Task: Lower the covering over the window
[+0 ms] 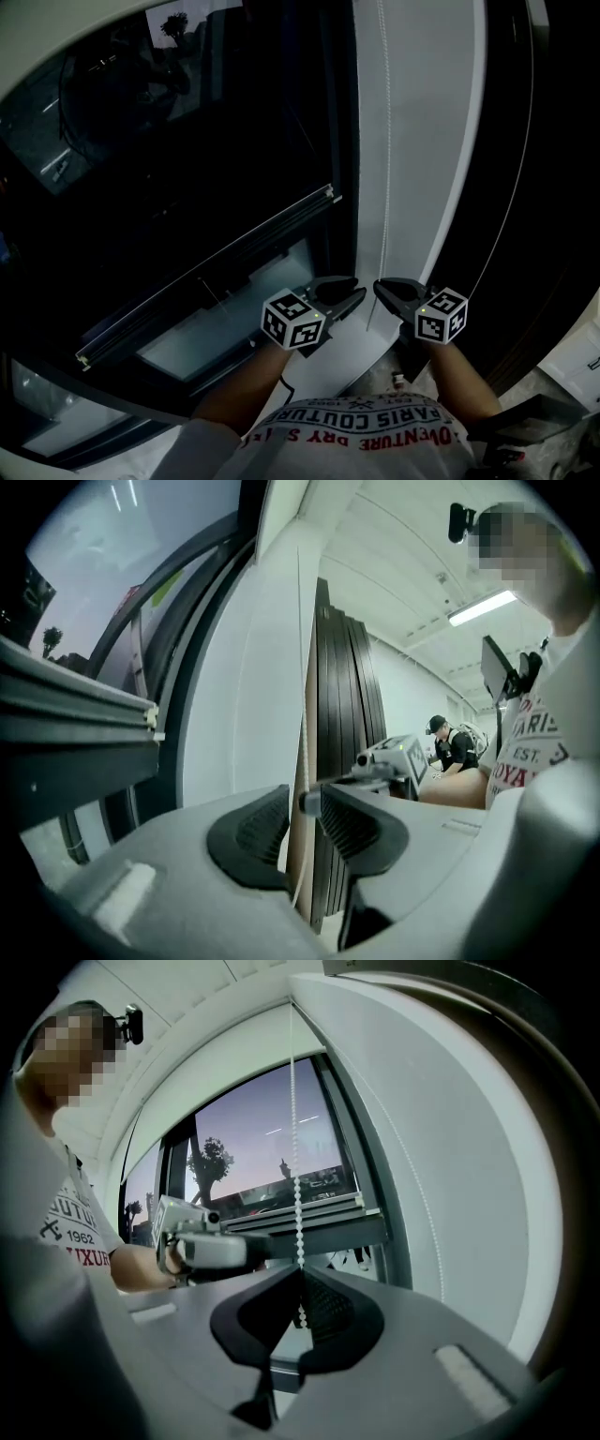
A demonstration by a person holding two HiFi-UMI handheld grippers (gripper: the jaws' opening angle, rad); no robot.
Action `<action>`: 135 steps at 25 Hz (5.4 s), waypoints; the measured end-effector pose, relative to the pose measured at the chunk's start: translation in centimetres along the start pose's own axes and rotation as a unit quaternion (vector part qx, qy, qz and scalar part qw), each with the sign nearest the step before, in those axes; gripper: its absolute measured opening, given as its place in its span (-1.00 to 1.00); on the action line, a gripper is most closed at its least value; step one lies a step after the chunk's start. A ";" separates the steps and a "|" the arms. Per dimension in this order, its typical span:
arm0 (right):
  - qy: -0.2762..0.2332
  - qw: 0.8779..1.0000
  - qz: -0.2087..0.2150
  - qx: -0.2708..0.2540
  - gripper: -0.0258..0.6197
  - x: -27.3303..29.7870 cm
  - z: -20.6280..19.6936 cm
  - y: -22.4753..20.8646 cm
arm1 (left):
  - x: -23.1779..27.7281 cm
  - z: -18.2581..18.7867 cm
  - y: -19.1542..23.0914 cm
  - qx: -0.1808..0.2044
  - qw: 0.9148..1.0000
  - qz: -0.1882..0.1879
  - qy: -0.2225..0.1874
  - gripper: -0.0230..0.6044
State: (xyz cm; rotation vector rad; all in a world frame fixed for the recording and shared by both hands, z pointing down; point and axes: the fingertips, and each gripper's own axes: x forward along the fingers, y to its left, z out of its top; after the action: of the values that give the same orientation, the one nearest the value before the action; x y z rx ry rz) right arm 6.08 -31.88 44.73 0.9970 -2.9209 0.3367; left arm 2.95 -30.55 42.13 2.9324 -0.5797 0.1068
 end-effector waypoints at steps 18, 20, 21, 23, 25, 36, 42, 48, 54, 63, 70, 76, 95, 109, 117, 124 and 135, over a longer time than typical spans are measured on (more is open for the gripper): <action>-0.008 1.000 0.015 0.001 -0.89 -1.5 -0.1 2.3 | 2.9 16.7 -1.5 0.020 0.995 -0.076 -0.068 -0.57; -0.008 1.000 0.015 0.001 -0.89 -1.6 -0.1 2.4 | 3.1 17.5 -1.9 0.011 0.994 -0.084 -0.073 -0.58; -0.008 1.000 0.016 0.001 -0.89 -1.7 -0.1 2.4 | 3.2 17.8 -2.2 0.012 0.994 -0.087 -0.073 -0.58; -0.006 1.000 0.017 0.001 -0.90 -1.8 -0.2 2.5 | 3.4 18.1 -2.8 0.016 0.994 -0.088 -0.066 -0.59; -0.006 1.000 0.019 0.002 -0.89 -2.0 -0.2 2.3 | 3.6 18.3 -2.9 0.017 0.995 -0.077 -0.060 -0.90; -0.003 0.999 0.037 0.012 -0.90 -2.3 -0.1 1.3 | 4.7 18.2 -2.3 0.012 0.996 -0.059 -0.062 -0.91; 0.036 0.999 0.035 0.012 -0.89 -2.5 -2.3 0.4 | 5.6 16.1 -2.1 0.027 0.998 -0.038 -0.036 -0.91; 0.082 0.995 0.046 0.035 -0.89 -1.6 -6.5 0.8 | 6.1 11.7 -0.7 0.019 1.000 -0.017 -0.006 -0.91; 0.143 0.988 0.038 0.044 -0.89 -1.4 -12.1 0.4 | 6.6 5.9 0.0 0.012 0.999 0.000 0.030 -0.91; 0.196 0.979 0.028 0.054 -0.89 -1.7 -17.3 0.2 | 6.3 0.3 1.3 -0.006 0.998 0.018 0.056 -0.91; 0.231 0.971 0.027 0.048 -0.89 -2.0 -20.5 0.9 | 6.4 -3.1 1.3 -0.023 0.997 0.022 0.065 -0.91; 0.225 0.973 0.011 0.051 -0.88 -2.7 -19.5 -0.1 | 6.0 -3.0 1.0 -0.026 0.998 0.020 0.051 -0.91; -0.008 1.000 0.010 -0.025 -0.55 -4.4 6.5 -1.5 | 4.9 -3.0 -1.1 -0.009 0.999 0.013 0.044 -0.91; -0.088 0.992 0.080 -0.037 -0.66 -1.8 15.4 3.5 | 5.1 -2.9 -2.9 -0.004 0.999 -0.001 0.037 -0.91; -0.108 0.990 0.078 -0.037 -0.89 -1.9 15.8 3.7 | 4.4 -2.8 -2.9 -0.005 1.000 0.001 0.031 -0.91; -0.116 0.990 0.075 -0.038 -0.89 -2.0 14.9 4.0 | 4.1 -3.7 -2.2 0.010 0.999 0.013 0.037 -0.91; -0.043 0.997 0.050 -0.032 -0.89 -0.9 6.0 2.5 | 4.6 -12.4 -1.3 0.012 0.995 0.034 0.095 -0.91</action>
State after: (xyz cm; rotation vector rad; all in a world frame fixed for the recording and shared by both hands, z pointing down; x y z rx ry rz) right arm 5.48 -30.75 38.35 0.8813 -3.0437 0.2062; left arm 7.15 -29.07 54.62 2.8809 -0.6501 0.3991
